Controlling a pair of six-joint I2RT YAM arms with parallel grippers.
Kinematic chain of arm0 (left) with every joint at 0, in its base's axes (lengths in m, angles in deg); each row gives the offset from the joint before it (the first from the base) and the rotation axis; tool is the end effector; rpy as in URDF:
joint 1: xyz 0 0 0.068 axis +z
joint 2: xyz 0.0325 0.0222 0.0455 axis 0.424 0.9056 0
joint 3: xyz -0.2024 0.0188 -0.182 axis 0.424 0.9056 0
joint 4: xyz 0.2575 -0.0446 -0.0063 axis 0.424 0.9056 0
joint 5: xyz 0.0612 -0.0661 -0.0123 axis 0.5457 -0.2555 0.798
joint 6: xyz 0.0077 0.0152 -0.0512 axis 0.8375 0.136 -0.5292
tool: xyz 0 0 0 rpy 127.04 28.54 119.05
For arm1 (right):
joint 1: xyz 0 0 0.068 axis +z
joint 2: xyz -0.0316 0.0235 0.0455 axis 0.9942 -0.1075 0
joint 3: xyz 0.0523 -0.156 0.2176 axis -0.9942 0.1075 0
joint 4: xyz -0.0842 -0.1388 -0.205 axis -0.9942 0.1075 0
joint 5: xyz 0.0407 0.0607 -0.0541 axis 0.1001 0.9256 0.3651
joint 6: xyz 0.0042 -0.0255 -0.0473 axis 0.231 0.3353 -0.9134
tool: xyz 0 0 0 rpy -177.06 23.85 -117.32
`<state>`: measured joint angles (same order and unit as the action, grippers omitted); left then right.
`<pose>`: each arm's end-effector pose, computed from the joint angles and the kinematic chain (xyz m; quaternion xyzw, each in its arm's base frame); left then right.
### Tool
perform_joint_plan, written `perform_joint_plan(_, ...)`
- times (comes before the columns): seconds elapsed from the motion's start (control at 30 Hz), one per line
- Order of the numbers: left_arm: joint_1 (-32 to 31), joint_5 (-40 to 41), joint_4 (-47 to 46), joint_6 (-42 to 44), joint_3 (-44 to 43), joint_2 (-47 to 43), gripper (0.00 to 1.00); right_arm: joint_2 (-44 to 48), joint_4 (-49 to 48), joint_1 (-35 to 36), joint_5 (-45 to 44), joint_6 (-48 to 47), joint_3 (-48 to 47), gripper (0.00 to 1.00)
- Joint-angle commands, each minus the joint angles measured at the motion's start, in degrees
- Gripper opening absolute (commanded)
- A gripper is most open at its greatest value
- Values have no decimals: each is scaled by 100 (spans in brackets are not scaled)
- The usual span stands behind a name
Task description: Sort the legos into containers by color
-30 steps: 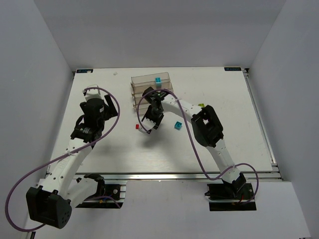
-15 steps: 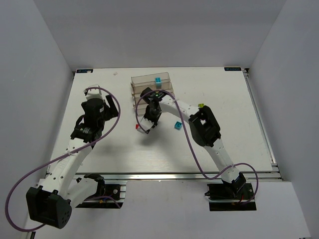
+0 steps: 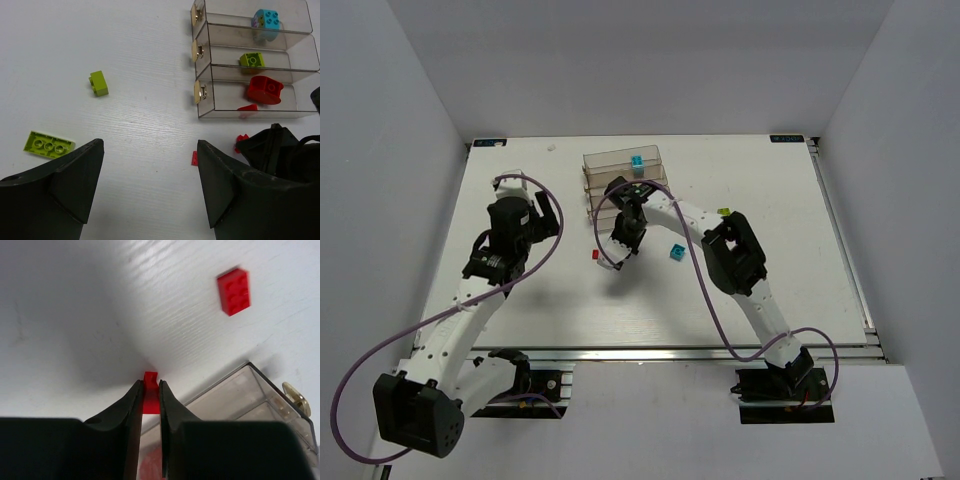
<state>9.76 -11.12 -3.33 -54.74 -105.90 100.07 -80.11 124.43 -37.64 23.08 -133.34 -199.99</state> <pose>0.2161 -0.0482 0.3024 -0.1044 0.8440 -0.0256 0.5255 0.3348 0.3596 0.1686 -0.9714 0.1569 0.0043 0.1783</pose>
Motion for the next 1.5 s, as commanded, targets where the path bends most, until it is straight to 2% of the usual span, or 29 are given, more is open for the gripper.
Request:
perform_joint_plan(0.0,13,-486,-88,77,56,125,84,651,309,21,1046,859,17,1)
perform_joint_plan(0.07,13,-707,-53,68,38,327,79,1011,221,3,1680,1539,-10,0)
perform_joint_plan(0.1,13,-960,-53,68,20,380,71,1160,168,-14,1804,2204,34,0)
perform_joint_plan(0.17,13,-1287,-44,112,-6,608,62,1609,-331,-58,1998,3041,384,0)
perform_joint_plan(0.2,13,-1636,-27,129,-41,713,57,1793,-533,-119,2024,3829,534,0)
perform_joint_plan(0.23,13,-1735,0,156,-68,810,57,2099,-1040,-137,1937,4280,840,0)
perform_joint_plan(0.3,13,-2218,87,156,-103,1118,64,2339,-1509,-312,1849,5063,1088,0)
perform_joint_plan(0.33,13,-2516,114,147,-120,1223,76,2522,-1868,-374,1727,5781,1263,0)
perform_joint_plan(0.47,-58,-2975,193,51,-243,1742,89,2674,-2529,-848,1384,7017,1484,0)
perform_joint_plan(0.67,-110,-3195,-35,-248,-305,2094,93,2068,-2838,-1315,970,7536,1247,0)
perform_joint_plan(0.87,-163,-3143,60,-336,-453,2463,95,1339,-2592,-1499,882,7563,606,7)
perform_joint_plan(0.9,-224,-3082,105,-319,-489,2550,96,1199,-2548,-1491,882,7546,518,10)
perform_joint_plan(0.97,-277,-3020,140,-327,-533,2692,97,1136,-2557,-1561,847,7554,526,27)
perform_joint_plan(1.0,-338,-2872,158,-327,-568,2718,97,1118,-2696,-1552,821,7624,561,53)
perform_joint_plan(1.03,-400,-2792,193,-336,-604,2788,97,1127,-2767,-1578,820,7651,675,59)
perform_joint_plan(1.1,-470,-2494,325,-345,-700,2850,96,1223,-2995,-1622,890,7852,763,61)
perform_joint_plan(1.23,-655,-1993,466,-380,-780,2947,93,1732,-3522,-1780,1031,8265,1166,57)
perform_joint_plan(1.27,-725,-1904,492,-389,-806,3008,93,1907,-3724,-1789,1031,8336,1559,57)
perform_joint_plan(1.37,-918,-1500,580,-398,-955,3183,88,2733,-4427,-1903,1172,8923,2438,49)
perform_joint_plan(1.4,-1006,-1395,597,-398,-1016,3228,86,3231,-4803,-1973,1207,9152,2695,30)
perform_joint_plan(1.43,-1059,-1202,641,-398,-1121,3306,83,3506,-4946,-2000,1251,9511,2967,17)
perform_joint_plan(1.47,-1060,-1096,659,-398,-1175,3359,82,3770,-5487,-2018,1234,9784,3622,10)
